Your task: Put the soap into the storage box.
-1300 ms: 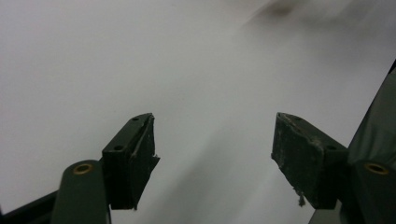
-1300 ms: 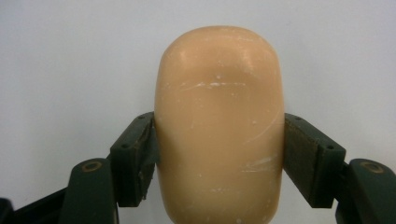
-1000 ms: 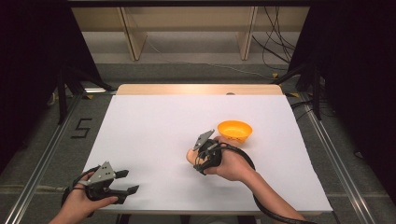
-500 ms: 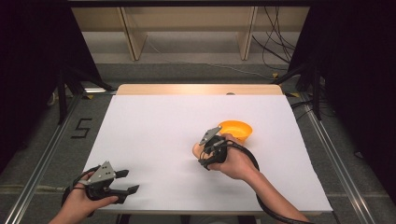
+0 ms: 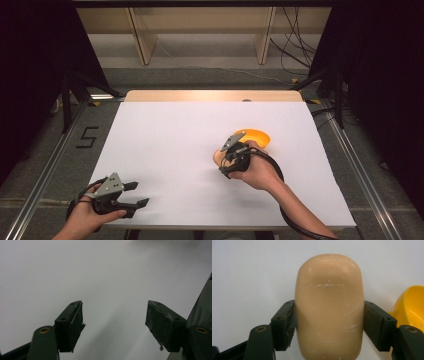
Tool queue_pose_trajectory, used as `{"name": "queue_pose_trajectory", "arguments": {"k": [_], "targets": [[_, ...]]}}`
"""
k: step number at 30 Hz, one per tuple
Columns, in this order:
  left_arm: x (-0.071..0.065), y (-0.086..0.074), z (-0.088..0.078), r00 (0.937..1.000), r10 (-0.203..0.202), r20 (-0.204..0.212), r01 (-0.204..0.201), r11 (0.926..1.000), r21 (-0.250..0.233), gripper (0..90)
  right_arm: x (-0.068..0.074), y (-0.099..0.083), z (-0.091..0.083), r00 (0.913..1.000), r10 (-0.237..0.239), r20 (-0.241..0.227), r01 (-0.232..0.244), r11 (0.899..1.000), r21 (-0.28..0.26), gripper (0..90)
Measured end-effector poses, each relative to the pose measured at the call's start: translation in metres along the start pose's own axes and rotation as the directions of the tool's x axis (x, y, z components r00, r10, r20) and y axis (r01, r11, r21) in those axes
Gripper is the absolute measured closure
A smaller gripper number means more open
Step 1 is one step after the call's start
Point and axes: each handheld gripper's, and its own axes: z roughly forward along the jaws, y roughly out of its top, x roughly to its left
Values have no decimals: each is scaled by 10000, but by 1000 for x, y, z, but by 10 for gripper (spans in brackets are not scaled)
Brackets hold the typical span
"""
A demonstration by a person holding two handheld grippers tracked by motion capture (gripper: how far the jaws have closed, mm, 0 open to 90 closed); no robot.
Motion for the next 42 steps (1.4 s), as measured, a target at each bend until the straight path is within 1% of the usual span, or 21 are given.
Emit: {"name": "queue_pose_trajectory", "arguments": {"k": [1,5,7,8,16,19,20,21,23,24,27,28,30,31,32,33,34,36,37,41,42], "targets": [[1,0,0,10000,77,-29,-77,10000,14,298,-4,-1,0,9990,-412,161,415,9990,-144,334],[0,0,0,10000,-17,10,17,10000,-21,298,-9,-3,-5,9997,-167,160,167,9999,16,334],[1,0,0,10000,67,-14,-67,10000,24,298,-10,-3,-5,9992,-353,184,353,9994,-38,334],[0,0,1,10000,-22,6,22,9999,-107,298,-10,-3,-6,9994,-122,327,124,9999,-68,334],[0,0,1,10000,-15,8,15,9999,-102,298,-17,-6,-11,9990,-11,443,15,10000,-82,334],[1,0,1,10000,82,-29,-83,9999,-64,298,-18,-7,-12,9991,189,393,-187,9998,-47,334],[1,0,1,10000,80,-32,-81,9999,-60,297,-21,-8,-11,9987,-66,504,74,9999,-147,334],[0,0,1,10000,-26,6,26,9999,-115,298,-20,-8,-12,9989,129,453,-127,9999,-51,334],[0,0,1,10000,30,-9,-30,10000,-79,298,-22,-9,-13,9986,123,523,-121,9999,-51,334],[1,0,1,10000,93,-33,-93,9999,-58,298,-24,-9,-14,9979,-52,651,61,9999,-136,334],[0,0,1,10000,-11,7,12,10000,-98,298,-25,-10,-15,9974,176,698,-155,9994,-301,334],[0,0,1,10000,-20,4,21,9999,-107,298,-25,-10,-15,9981,259,560,-239,9990,-367,334],[2,1,-1,9997,247,-47,-246,9996,134,298,-26,-11,-16,9973,343,655,-317,9987,-407,334],[1,0,0,9999,100,-28,-100,9999,7,298,-26,-11,-18,9961,563,673,-533,9975,-455,334],[1,0,0,9999,100,-28,-100,9999,7,298,-26,-11,-18,9961,563,673,-533,9975,-455,334],[1,0,0,9999,100,-27,-100,9999,34,298,-28,-12,-16,9949,443,911,-371,9961,-795,334],[0,0,1,10000,-20,0,20,9999,-119,298,-28,-12,-16,9949,443,911,-371,9961,-795,334],[1,0,1,10000,70,-28,-70,10000,-51,298,-28,-12,-19,9928,811,879,-746,9944,-752,334],[2,0,0,9997,222,-49,-221,9998,28,298,-27,-13,-18,9912,950,920,-861,9916,-968,334],[2,0,0,9998,212,-48,-211,9998,34,298,-29,-14,-20,9881,1239,910,-1129,9866,-1174,334],[1,0,1,10000,70,-31,-70,10000,-55,298,-30,-14,-21,9874,1252,971,-1143,9873,-1107,334]]}}
